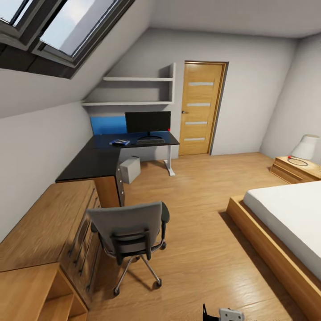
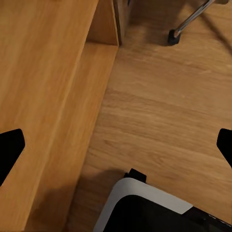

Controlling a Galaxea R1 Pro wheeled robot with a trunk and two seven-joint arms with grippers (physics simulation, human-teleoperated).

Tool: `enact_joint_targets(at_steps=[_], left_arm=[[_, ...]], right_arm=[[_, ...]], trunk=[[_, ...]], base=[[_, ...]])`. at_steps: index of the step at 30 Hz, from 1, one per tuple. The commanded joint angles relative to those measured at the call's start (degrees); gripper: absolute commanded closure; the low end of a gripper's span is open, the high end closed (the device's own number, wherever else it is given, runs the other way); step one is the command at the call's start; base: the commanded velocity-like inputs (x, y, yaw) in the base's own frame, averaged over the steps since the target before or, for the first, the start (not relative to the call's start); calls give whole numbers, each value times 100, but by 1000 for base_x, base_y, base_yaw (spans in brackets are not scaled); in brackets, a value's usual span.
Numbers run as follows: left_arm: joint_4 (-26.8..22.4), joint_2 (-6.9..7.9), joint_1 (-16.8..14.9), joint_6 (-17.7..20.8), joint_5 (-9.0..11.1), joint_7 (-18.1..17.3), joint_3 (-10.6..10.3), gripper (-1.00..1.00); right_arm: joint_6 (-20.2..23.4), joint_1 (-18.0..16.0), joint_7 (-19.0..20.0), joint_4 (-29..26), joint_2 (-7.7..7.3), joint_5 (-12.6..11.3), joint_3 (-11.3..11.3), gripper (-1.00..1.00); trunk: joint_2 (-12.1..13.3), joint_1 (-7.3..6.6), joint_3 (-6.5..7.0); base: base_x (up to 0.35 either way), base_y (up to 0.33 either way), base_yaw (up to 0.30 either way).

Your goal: In the bedroom, organize the workspace by keeping the computer under the desk, ensuring the monitor is on the desk, placing the keyboard on the desk next to the monitor, placing the mouse on the desk next to the keyboard, moving the folder from the swivel chair onto the desk next to the mouse, stacking the notebook on top of the folder with the pen on top of the notebook, and positioning the swivel chair next to the desk.

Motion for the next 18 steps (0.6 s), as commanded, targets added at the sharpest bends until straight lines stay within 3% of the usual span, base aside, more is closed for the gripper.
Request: enact_joint_targets(at_steps=[1, 7, 18], left_arm=[[-12, 7, 3, -11, 38, 43, -49, -100], [-12, 7, 7, -16, 34, 43, -41, -100], [-210, 1, 6, -21, 55, 55, -28, -100]], right_arm=[[-15, -6, -27, 6, 0, -35, 48, -100], [-28, -6, -26, 6, -7, -30, 43, -100], [-24, -6, -26, 21, -39, -26, 42, -100]], trunk=[[-11, 3, -11], [-11, 3, -11], [-11, 3, -11]], base=[[-14, 256, -8], [-5, 224, -3], [0, 32, 0]])
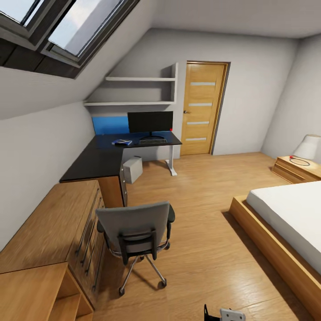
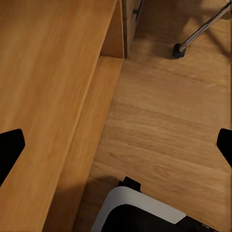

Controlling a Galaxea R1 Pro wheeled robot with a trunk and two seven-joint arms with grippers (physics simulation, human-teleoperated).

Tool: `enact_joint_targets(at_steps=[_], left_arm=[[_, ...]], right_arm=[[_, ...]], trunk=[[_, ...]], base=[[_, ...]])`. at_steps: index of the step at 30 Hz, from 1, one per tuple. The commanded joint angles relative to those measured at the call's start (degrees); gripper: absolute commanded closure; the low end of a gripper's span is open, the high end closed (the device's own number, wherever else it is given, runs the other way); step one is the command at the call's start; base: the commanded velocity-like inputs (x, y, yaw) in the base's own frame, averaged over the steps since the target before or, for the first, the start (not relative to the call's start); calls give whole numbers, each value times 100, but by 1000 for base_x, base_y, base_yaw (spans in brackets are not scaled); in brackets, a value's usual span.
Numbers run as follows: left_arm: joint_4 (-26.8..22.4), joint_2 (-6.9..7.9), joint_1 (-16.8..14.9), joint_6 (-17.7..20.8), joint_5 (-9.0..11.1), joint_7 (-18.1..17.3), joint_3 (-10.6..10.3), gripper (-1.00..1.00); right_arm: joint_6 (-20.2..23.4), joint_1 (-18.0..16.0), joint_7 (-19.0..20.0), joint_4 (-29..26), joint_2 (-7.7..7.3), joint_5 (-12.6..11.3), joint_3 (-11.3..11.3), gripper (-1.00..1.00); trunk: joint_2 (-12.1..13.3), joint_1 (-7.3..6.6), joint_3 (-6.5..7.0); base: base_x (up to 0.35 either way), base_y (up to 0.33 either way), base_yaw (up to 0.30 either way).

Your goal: In the bedroom, organize the workspace by keeping the computer under the desk, ensuring the monitor is on the desk, placing the keyboard on the desk next to the monitor, placing the mouse on the desk next to the keyboard, moving the folder from the swivel chair onto the desk next to the mouse, stacking the notebook on top of the folder with the pen on top of the notebook, and positioning the swivel chair next to the desk.

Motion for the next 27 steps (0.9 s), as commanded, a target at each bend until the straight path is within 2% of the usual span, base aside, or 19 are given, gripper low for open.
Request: enact_joint_targets(at_steps=[1, 4, 13, 27], left_arm=[[-27, 7, 1, -14, 42, 46, -47, -100], [-64, 5, -1, -14, 49, 49, -49, -100], [-78, -146, -1, -6, 39, 54, -51, -100], [-62, -182, -2, 57, 32, 76, -52, -100]], right_arm=[[-13, -5, -26, 7, -5, -33, 52, -100], [-8, -5, -20, 3, -27, -33, 52, -100], [-6, -5, -24, 1, -74, -38, 52, -100], [-42, -5, -9, -8, -84, -36, 61, -100]], trunk=[[-11, 3, -11], [-11, 3, -11], [-11, 3, -11], [-572, 311, -262]], base=[[0, 3, 0], [0, 2, 0], [0, 0, 0], [0, 0, 0]])
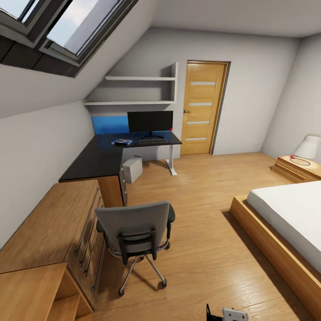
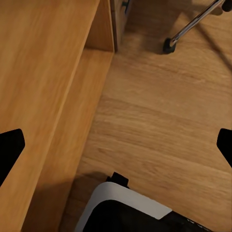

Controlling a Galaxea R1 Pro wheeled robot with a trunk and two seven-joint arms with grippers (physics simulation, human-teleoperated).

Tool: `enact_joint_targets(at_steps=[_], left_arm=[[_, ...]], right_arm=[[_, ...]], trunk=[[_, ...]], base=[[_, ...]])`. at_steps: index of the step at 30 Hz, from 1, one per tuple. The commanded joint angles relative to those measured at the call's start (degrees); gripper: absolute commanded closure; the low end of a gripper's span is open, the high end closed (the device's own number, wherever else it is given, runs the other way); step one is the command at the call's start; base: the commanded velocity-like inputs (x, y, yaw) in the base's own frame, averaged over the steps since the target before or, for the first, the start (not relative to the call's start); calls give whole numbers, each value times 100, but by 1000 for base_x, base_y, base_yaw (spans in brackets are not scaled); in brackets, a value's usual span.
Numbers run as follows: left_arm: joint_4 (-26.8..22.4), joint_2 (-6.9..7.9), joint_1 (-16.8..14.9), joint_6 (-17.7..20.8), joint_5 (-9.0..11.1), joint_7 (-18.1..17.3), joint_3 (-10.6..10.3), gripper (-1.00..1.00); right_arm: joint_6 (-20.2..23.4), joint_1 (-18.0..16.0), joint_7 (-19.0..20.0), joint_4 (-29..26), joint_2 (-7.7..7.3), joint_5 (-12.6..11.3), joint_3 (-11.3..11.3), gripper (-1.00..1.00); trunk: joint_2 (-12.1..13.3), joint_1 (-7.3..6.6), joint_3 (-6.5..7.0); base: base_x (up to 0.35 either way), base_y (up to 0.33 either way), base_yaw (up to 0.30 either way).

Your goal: In the bedroom, organize the workspace by keeping the computer under the desk, ensuring the monitor is on the desk, placing the keyboard on the desk next to the monitor, placing the mouse on the desk next to the keyboard, moving the folder from the swivel chair onto the desk next to the mouse, stacking the notebook on top of the folder with the pen on top of the notebook, and positioning the swivel chair next to the desk.

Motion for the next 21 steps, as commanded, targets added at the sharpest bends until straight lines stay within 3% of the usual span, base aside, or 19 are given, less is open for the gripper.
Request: enact_joint_targets(at_steps=[1, 3, 4, 5, 21], left_arm=[[-12, 7, 2, -15, 39, 44, -48, -100], [-12, -2, 3, -11, 36, 44, -48, -100], [2, -123, 1, -6, 35, 43, -55, -100], [3, -131, 3, -6, 36, 44, -55, -100], [32, -147, 4, -6, 41, 44, -49, -100]], right_arm=[[-14, -5, -25, 5, 4, -36, 50, -100], [-13, -5, -25, 5, 6, -38, 50, -100], [-13, -5, -25, 9, 1, -41, 41, -100], [-13, -5, -25, 7, 1, -41, 41, -100], [18, -5, -25, 14, -1, -34, 41, -100]], trunk=[[-51, 25, -28], [-131, 69, -63], [-171, 91, -81], [-211, 113, -99], [-853, 464, -387]], base=[[0, 0, 0], [0, 0, 0], [0, 0, 0], [0, 0, 0], [0, 0, 0]])
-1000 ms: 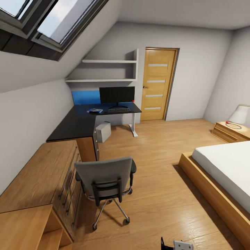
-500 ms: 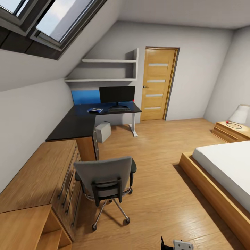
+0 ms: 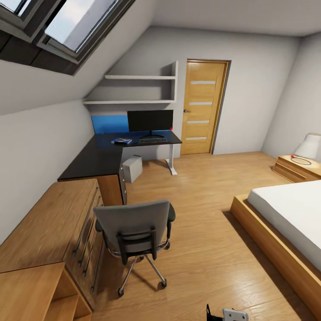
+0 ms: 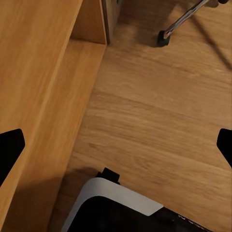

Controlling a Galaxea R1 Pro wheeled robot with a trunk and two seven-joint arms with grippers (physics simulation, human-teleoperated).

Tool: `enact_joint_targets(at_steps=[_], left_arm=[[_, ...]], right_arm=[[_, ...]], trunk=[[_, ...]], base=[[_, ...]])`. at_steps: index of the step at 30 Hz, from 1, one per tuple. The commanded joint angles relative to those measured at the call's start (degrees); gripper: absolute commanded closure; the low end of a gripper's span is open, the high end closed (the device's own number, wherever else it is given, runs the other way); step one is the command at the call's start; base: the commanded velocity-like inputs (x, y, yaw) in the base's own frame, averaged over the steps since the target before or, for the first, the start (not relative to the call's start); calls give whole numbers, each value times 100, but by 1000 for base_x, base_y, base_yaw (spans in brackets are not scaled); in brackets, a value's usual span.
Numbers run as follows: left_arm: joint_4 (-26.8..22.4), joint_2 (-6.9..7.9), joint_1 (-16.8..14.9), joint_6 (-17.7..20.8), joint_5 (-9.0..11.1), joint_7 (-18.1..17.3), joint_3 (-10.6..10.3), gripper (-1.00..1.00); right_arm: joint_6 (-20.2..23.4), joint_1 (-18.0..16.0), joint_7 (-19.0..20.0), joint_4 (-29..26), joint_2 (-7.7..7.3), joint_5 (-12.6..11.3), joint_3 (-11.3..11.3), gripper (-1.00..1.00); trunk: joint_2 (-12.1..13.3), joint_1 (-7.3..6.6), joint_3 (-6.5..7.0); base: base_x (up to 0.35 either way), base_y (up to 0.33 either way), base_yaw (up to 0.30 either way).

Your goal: In the bedroom, organize the workspace by keeping the computer under the desk, ensuring the monitor is on the desk, placing the keyboard on the desk next to the monitor, placing the mouse on the desk next to the keyboard, moving the folder from the swivel chair onto the desk next to the mouse, stacking the notebook on top of the folder with the pen on top of the notebook, and positioning the swivel chair next to the desk.

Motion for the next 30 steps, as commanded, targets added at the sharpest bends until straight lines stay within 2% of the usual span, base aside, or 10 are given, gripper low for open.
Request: enact_joint_targets(at_steps=[1, 27, 30], left_arm=[[-11, 6, 1, -18, 44, 49, -49, -100], [-15, 23, 0, -33, 50, 49, -40, -100], [-18, 18, 1, -42, 46, 49, -39, -100]], right_arm=[[-14, -5, -26, 6, 2, -34, 52, -100], [-11, -5, -26, 6, 2, -33, 56, -100], [-11, -5, -26, 6, 2, -33, 59, -100]], trunk=[[-48, 24, -26], [-1091, 595, -493], [-1211, 661, -547]], base=[[0, 0, 0], [0, 0, 0], [-163, 0, 0]])
